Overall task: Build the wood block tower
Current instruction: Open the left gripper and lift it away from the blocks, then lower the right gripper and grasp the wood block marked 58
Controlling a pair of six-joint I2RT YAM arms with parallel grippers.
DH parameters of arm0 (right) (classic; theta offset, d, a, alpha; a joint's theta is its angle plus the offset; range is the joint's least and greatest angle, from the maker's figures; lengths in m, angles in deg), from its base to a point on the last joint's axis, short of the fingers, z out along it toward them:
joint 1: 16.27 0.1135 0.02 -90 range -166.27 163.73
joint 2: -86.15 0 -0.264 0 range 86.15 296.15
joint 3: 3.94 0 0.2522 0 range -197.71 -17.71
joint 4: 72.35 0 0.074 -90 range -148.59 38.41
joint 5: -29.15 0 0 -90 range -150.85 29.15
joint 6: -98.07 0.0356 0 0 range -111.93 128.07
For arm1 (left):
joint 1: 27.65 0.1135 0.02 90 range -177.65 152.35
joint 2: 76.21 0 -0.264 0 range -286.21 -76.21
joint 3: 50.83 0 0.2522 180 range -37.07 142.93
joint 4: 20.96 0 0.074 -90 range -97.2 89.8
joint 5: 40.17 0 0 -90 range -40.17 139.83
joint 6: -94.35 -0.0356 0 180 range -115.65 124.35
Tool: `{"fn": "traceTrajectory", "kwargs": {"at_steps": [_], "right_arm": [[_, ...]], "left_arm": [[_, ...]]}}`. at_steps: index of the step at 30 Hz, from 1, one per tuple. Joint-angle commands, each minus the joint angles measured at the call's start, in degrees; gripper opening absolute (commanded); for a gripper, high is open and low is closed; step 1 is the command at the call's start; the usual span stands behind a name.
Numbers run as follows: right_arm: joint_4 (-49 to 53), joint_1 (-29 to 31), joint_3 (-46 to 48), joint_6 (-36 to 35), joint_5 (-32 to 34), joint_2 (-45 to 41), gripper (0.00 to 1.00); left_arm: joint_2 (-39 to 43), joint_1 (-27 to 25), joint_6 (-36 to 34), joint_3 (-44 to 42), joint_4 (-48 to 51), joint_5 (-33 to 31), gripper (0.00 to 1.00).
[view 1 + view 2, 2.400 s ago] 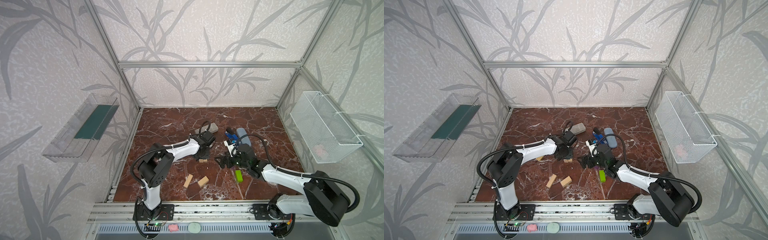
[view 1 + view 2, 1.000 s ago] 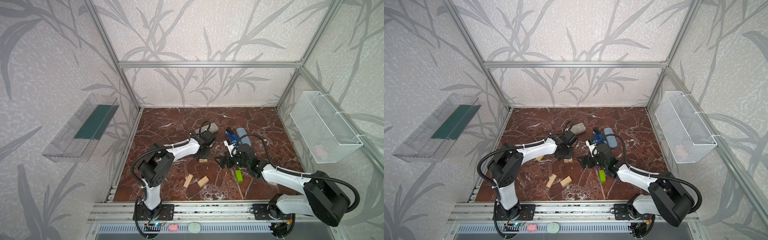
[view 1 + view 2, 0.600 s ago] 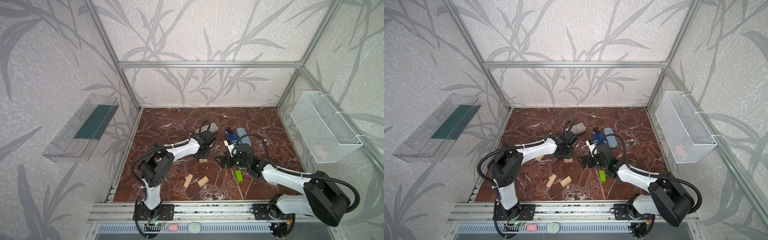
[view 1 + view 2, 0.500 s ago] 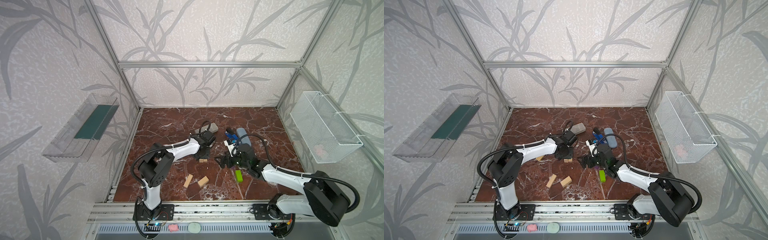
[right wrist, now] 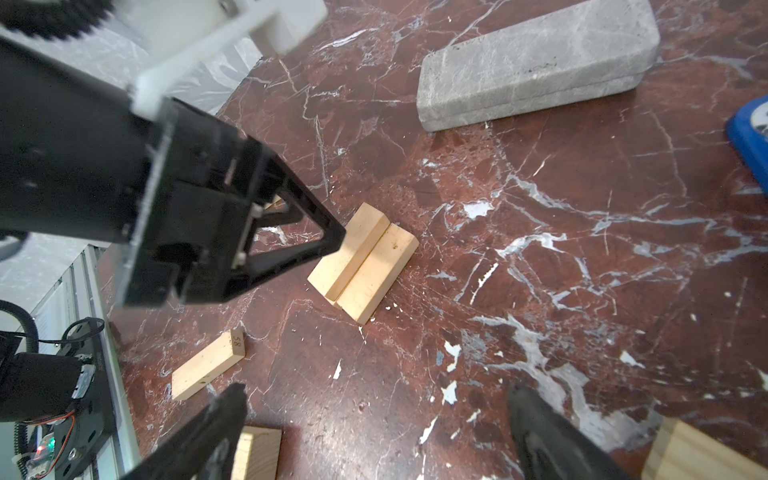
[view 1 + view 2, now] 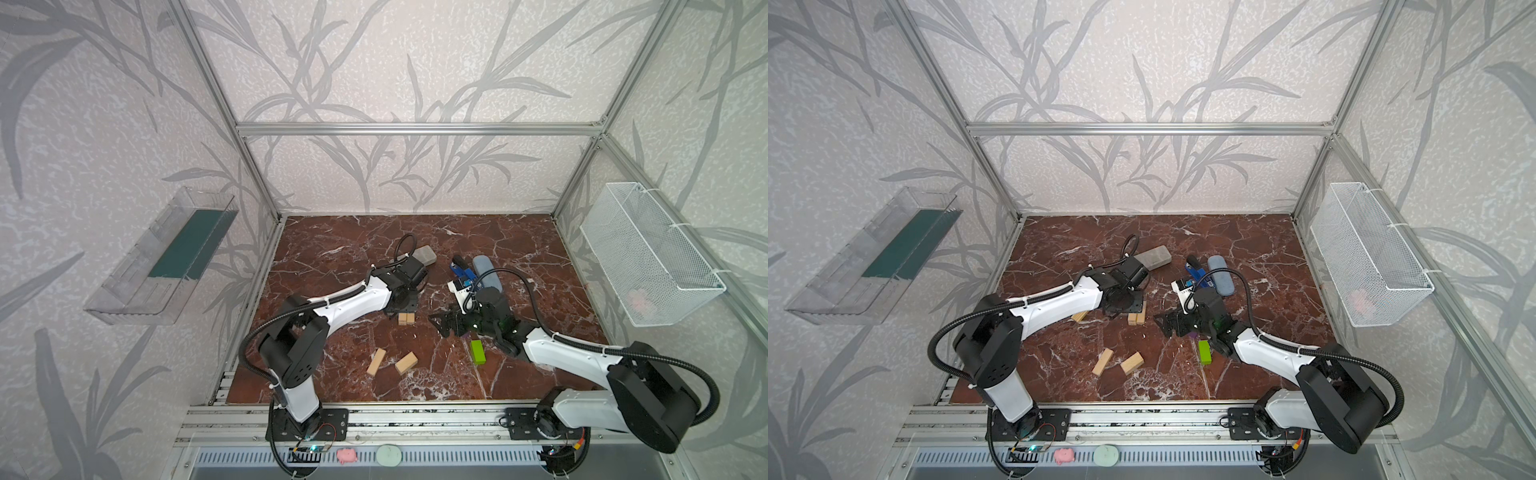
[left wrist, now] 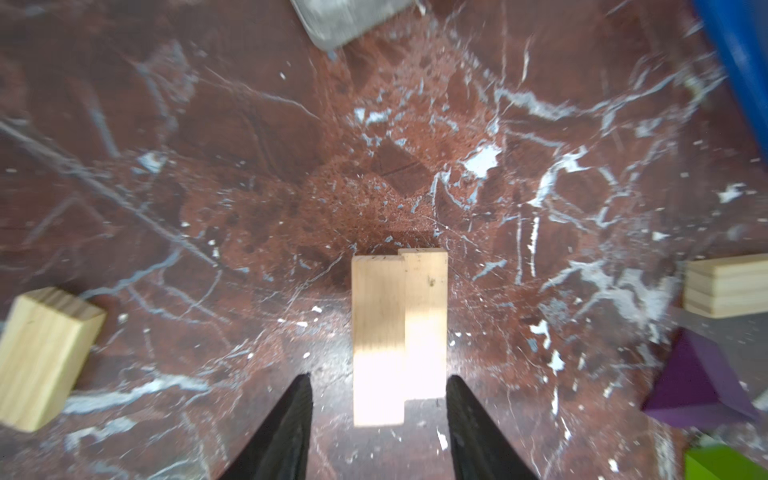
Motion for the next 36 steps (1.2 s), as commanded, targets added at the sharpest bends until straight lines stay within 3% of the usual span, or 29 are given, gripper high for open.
{"fn": "traceTrajectory", "kwargs": {"at_steps": [1, 8, 20, 26, 36], "right_arm": [[3.2, -0.3, -2.4, -1.0, -1.1, -0.8, 0.97], [13.0, 1.5, -6.8, 2.6, -0.7, -0.7, 0.97], [27.6, 18.7, -18.3, 10.6, 7.3, 6.0, 0.97], [31.7, 25.5, -25.6, 14.2, 10.7, 13.2, 0.92], [40.4, 31.1, -39.3, 15.4, 13.3, 26.8, 0.83]], "left_arm": [[5.6, -0.1, 0.4, -2.8, 1.6, -3.1, 0.54], [17.9, 0.1, 0.5, -9.8, 2.9, -7.3, 0.59], [42.8, 4.3, -0.5, -24.4, 6.2, -9.8, 0.64], [52.5, 7.7, -0.1, -27.1, 10.6, -8.8, 0.68], [61.3, 8.9, 3.5, -26.2, 17.2, -9.9, 0.72]]}}
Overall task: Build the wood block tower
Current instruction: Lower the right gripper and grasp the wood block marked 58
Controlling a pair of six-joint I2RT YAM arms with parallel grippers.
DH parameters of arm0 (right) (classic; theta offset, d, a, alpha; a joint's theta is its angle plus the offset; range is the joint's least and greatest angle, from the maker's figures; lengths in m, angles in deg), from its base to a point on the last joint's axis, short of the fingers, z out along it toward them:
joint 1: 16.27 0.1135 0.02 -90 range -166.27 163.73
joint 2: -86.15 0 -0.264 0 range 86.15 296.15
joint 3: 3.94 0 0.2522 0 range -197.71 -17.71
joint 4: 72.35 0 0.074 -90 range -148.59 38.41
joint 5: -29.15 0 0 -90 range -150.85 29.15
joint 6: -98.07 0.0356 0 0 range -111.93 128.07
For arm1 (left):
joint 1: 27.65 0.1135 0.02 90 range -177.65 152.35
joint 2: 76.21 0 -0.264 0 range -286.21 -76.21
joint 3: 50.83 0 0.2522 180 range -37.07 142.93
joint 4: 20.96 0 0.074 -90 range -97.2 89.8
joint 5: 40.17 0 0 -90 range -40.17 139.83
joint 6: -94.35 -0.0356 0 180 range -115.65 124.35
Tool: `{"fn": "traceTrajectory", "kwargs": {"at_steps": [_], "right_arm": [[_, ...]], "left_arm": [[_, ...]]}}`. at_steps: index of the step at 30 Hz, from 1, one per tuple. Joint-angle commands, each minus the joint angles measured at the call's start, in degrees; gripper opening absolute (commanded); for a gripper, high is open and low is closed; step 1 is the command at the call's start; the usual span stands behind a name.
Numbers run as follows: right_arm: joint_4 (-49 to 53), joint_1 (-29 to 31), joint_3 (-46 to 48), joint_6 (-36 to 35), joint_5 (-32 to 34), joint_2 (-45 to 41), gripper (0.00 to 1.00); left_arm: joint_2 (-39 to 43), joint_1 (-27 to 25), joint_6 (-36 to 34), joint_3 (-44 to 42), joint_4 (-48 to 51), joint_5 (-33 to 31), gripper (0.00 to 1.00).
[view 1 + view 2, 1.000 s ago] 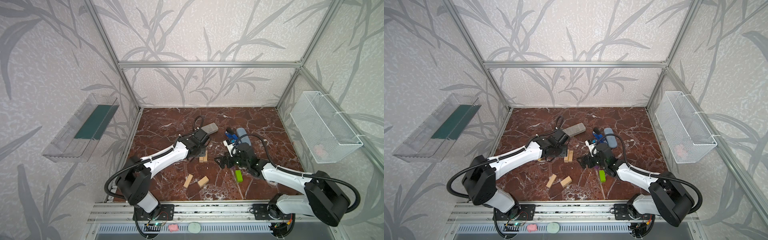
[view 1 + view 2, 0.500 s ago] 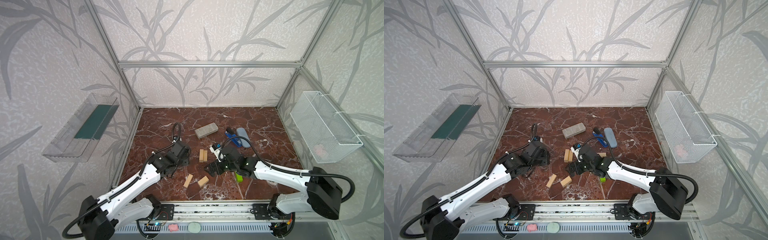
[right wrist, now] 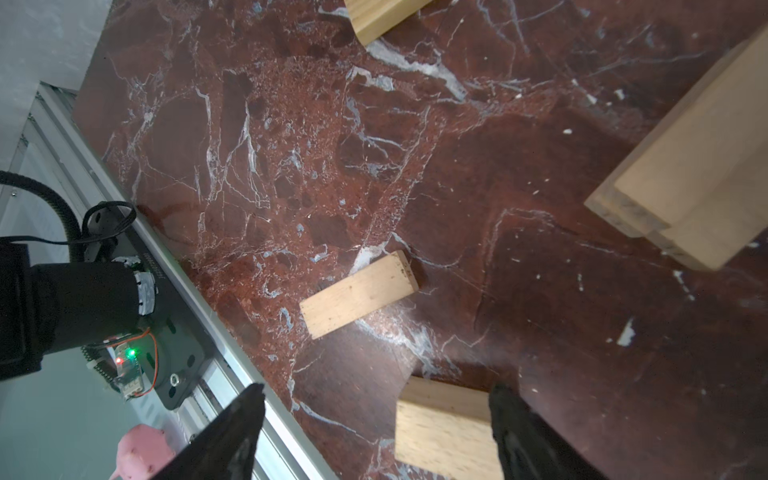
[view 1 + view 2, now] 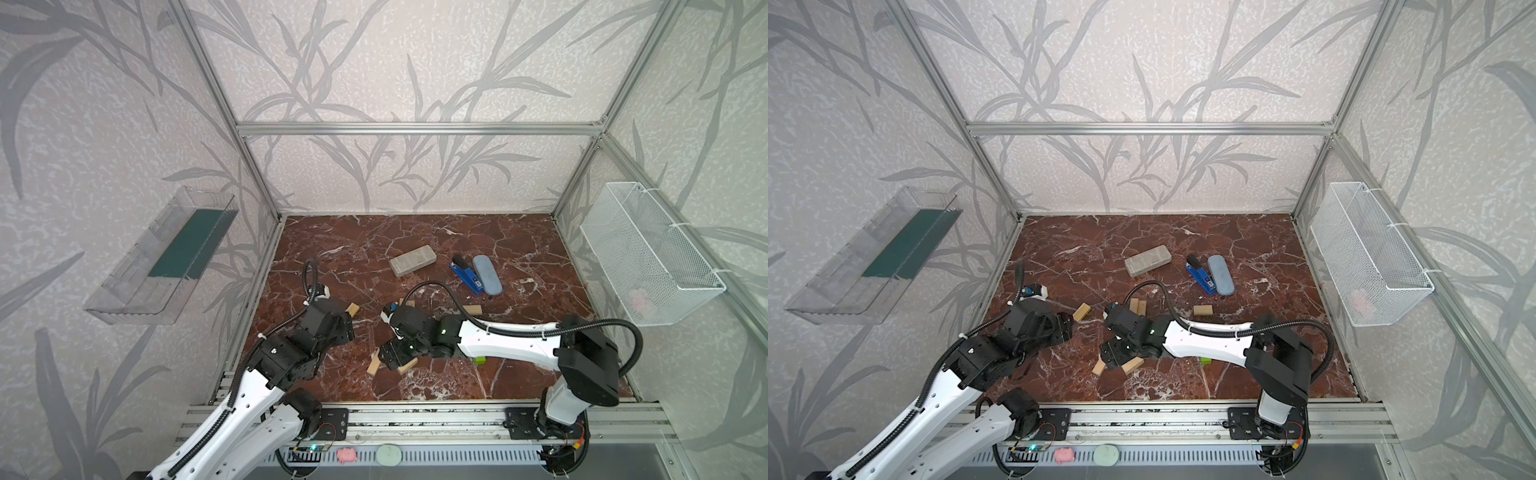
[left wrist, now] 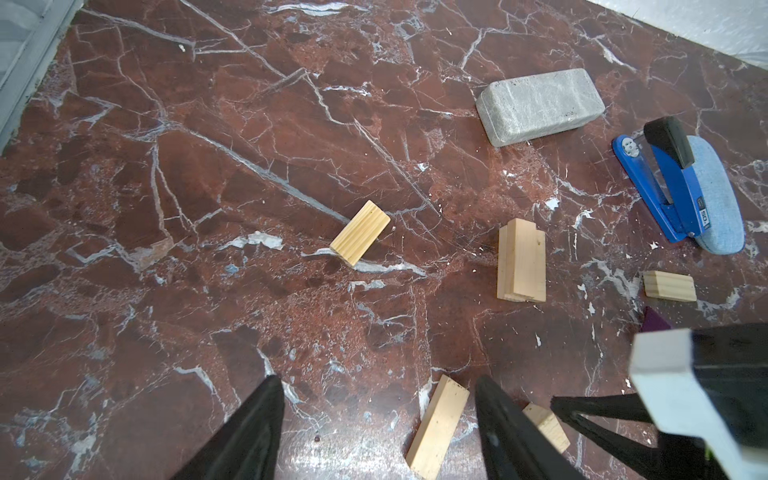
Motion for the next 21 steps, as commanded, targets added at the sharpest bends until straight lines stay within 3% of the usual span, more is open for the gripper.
{"fn": "traceTrajectory", "kwargs": {"at_steps": [1, 21], "right_arm": [[5.2, 1.2, -3.7, 1.3, 1.8, 3.8, 0.82], [5.9, 2.5, -14.0, 1.9, 1.7, 17.8, 0.68]], "left_arm": [[2.4, 0.4, 2.8, 0.6, 4.0, -2.0, 0.72], [4.7, 0.5, 5.7, 3.5, 8.3, -5.6, 0.78]]}}
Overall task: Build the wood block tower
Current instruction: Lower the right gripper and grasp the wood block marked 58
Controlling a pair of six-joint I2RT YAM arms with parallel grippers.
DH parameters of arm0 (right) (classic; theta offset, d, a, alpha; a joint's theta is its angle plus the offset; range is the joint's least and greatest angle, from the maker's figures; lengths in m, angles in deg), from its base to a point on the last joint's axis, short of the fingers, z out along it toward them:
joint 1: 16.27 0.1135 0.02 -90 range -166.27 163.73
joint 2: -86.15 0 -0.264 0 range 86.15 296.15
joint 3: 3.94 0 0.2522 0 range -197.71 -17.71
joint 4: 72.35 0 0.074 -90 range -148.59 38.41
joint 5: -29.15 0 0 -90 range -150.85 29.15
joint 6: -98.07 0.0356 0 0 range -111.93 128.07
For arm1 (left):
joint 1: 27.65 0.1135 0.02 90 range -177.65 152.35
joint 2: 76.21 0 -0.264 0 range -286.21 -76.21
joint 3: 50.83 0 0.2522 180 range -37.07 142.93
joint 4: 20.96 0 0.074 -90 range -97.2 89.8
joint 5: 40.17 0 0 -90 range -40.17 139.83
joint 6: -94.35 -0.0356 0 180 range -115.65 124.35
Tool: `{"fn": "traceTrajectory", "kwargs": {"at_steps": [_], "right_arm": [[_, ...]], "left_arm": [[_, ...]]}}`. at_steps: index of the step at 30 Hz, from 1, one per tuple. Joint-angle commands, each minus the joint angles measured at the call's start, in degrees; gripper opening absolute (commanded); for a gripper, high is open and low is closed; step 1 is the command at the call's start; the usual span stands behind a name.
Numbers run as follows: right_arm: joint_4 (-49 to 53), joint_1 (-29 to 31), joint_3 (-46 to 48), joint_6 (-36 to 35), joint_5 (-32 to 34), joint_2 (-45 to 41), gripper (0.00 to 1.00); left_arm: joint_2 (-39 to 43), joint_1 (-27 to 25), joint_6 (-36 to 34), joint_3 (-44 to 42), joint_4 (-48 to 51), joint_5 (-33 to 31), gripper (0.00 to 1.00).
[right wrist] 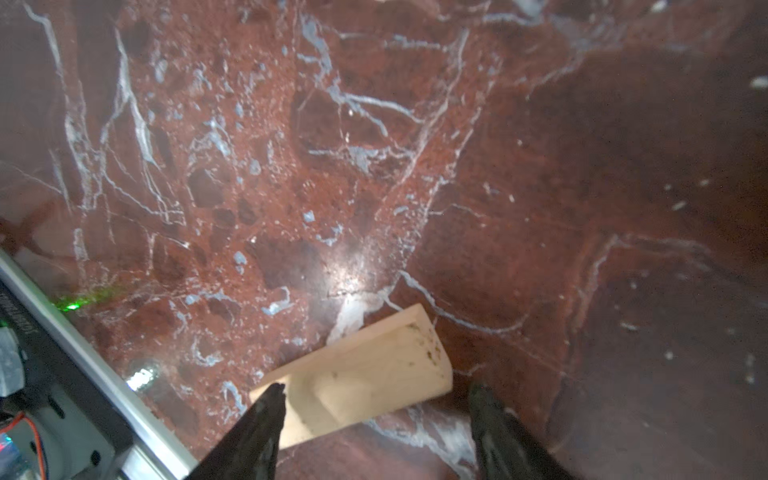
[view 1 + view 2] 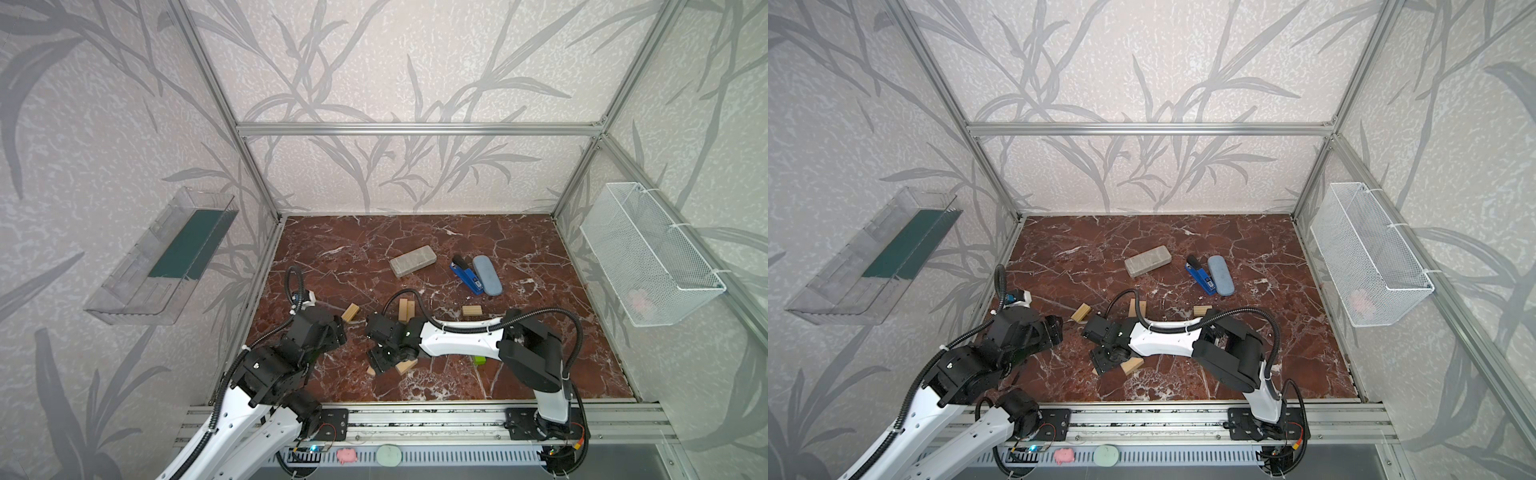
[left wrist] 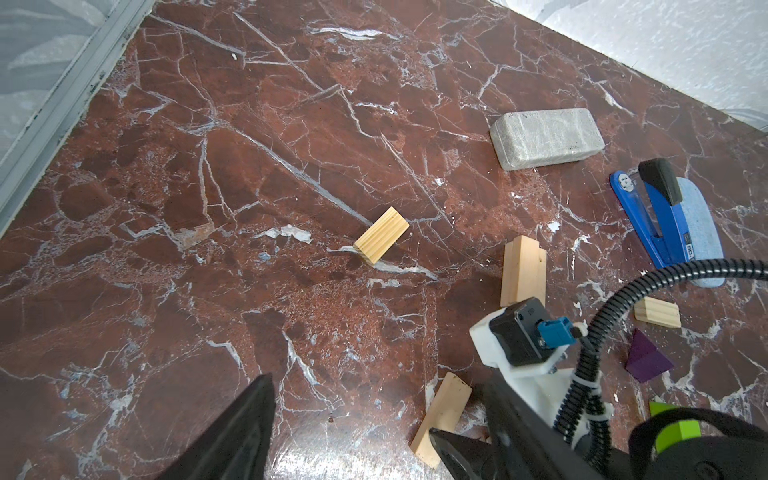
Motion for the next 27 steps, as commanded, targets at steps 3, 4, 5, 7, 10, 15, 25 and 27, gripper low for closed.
{"fn": "traceTrajectory", "kwargs": {"at_steps": [3, 4, 5, 7, 10, 15, 25, 27], "right_arm": [[1.1, 0.6, -3.4, -0.4, -0.6, 3.4, 0.65], [1.3, 0.7, -4.2, -0.7, -0.5, 3.9, 0.65], [1.7, 0.9, -5.1, -1.0, -0.5, 4.6, 0.64], [3.3, 1.0, -7.4, -1.8, -0.2, 6.0, 0.64], [6.1, 1.9, -10.8, -3.1, 1.1, 7.8, 0.64], [12.2, 3.1, -15.1, -4.8, 4.2, 10.0, 0.58], [22.2, 5.2, -20.7, -6.2, 9.4, 12.4, 0.52], [22.6, 5.3, -20.8, -6.2, 9.4, 12.4, 0.51]], "left_arm": [[1.2, 0.3, 2.2, 2.1, 3.3, -3.5, 0.78], [1.4, 0.3, 2.3, 2.1, 3.4, -3.6, 0.79], [1.7, 0.3, 2.3, 2.2, 3.5, -3.7, 0.79], [2.0, 0.3, 2.5, 2.4, 3.8, -4.1, 0.8], [2.3, 0.3, 2.9, 2.7, 4.4, -4.5, 0.8], [2.7, 0.3, 3.3, 3.4, 5.6, -5.2, 0.81], [3.9, 0.3, 3.8, 3.6, 6.4, -5.7, 0.81], [3.8, 0.3, 3.9, 3.5, 6.5, -5.7, 0.82]]}}
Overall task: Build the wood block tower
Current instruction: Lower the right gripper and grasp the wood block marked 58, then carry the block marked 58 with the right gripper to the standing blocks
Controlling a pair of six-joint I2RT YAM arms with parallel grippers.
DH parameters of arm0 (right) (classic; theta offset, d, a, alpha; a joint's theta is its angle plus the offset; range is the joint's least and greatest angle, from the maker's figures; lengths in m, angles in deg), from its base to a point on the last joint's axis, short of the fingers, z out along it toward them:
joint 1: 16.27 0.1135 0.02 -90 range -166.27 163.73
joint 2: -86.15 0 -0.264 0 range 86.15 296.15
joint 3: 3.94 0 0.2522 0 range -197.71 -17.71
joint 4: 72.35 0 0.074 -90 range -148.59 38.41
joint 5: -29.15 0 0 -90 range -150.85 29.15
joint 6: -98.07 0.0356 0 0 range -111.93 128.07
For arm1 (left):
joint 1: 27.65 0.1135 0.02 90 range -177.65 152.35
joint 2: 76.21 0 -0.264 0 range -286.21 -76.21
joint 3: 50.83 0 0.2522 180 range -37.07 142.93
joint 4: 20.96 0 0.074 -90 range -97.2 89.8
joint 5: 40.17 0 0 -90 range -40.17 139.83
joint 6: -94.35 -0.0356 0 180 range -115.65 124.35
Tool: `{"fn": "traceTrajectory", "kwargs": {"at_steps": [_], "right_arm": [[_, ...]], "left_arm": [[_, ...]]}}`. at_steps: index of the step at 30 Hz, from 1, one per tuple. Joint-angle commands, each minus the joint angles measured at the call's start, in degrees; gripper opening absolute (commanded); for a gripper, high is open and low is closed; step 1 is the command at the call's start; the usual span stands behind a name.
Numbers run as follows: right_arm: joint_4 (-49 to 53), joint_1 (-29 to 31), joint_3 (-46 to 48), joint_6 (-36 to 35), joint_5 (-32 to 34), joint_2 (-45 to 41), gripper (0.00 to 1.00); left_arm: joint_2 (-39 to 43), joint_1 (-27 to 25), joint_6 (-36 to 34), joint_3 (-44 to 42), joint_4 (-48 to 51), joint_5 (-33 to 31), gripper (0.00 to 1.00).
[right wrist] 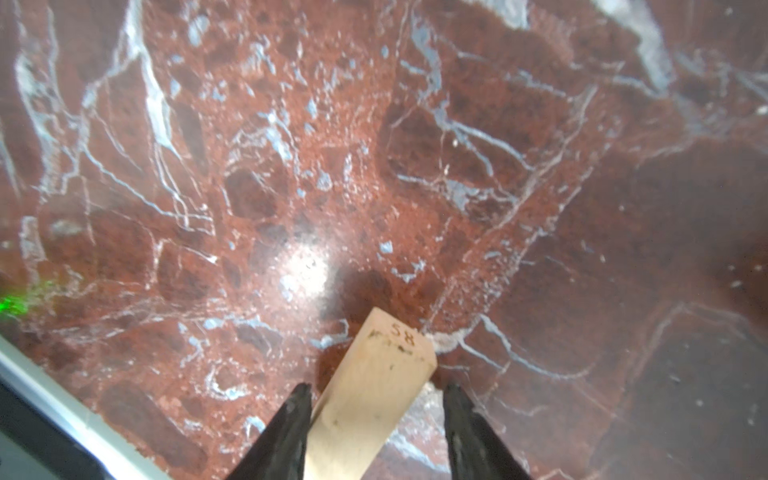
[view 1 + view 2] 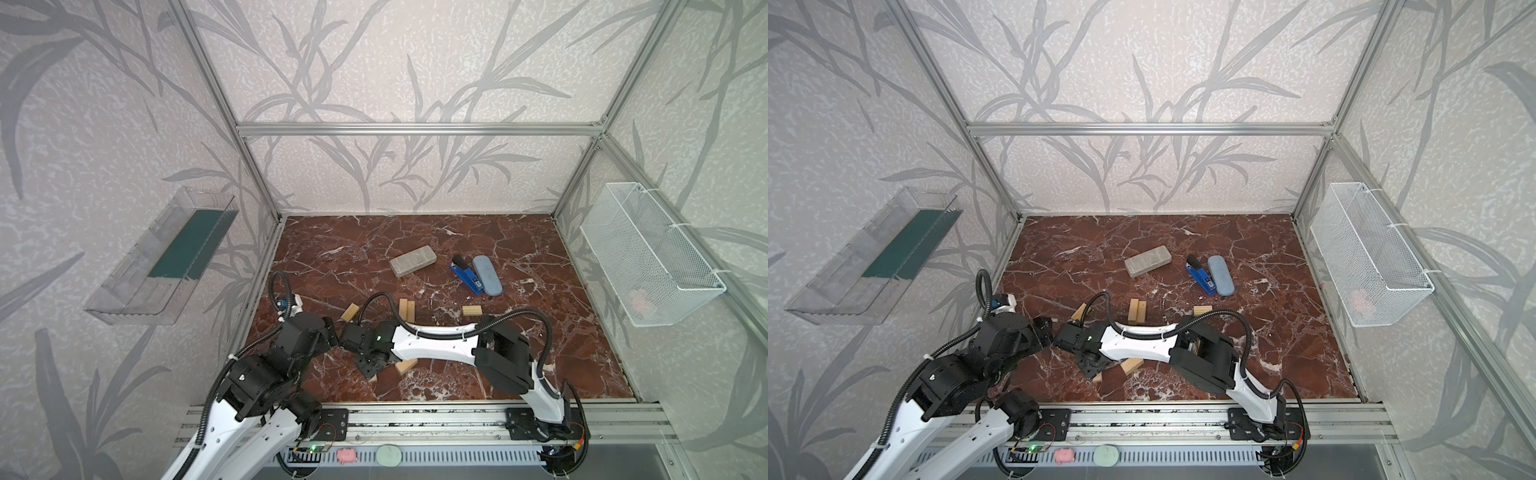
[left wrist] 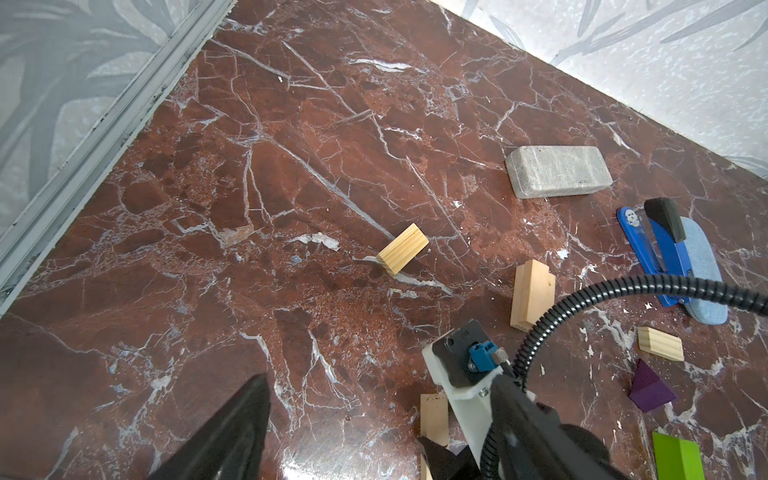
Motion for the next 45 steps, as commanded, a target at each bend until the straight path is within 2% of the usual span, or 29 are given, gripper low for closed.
{"fn": "traceTrajectory", "kwargs": {"at_steps": [1, 14, 17, 26, 31, 41, 45], "right_arm": [[4.5, 0.6, -1.3, -0.5, 1.7, 1.6, 0.5], [6.9, -0.8, -5.0, -2.1, 3.5, 4.1, 0.28], [6.9, -2.1, -5.4, -3.0, 4.5, 4.0, 0.26], [7.2, -6.8, -5.1, -5.3, 4.0, 3.8, 0.27], [6.9, -6.8, -3.6, -5.0, 1.9, 2.6, 0.35], [6.4, -6.8, -0.1, -4.1, -0.6, -0.5, 0.35], [5.8, -6.9, 0.8, -3.8, -0.8, -1.2, 0.31]], "left_arm": [[0.1, 0.1, 1.4, 1.4, 1.7, -1.8, 0.82], [-0.1, 0.2, 1.6, 1.4, 1.9, -1.5, 0.84], [0.0, 0.1, 1.7, 1.4, 1.8, -1.6, 0.84], [-0.6, 0.2, 1.7, 1.0, 1.4, -1.3, 0.84], [-1.0, 0.2, 1.8, 1.0, 1.1, -1.2, 0.85], [-1.5, 0.2, 1.7, 0.9, 0.5, -1.0, 0.85], [-1.5, 0.1, 1.7, 0.9, 0.5, -0.8, 0.85]]}}
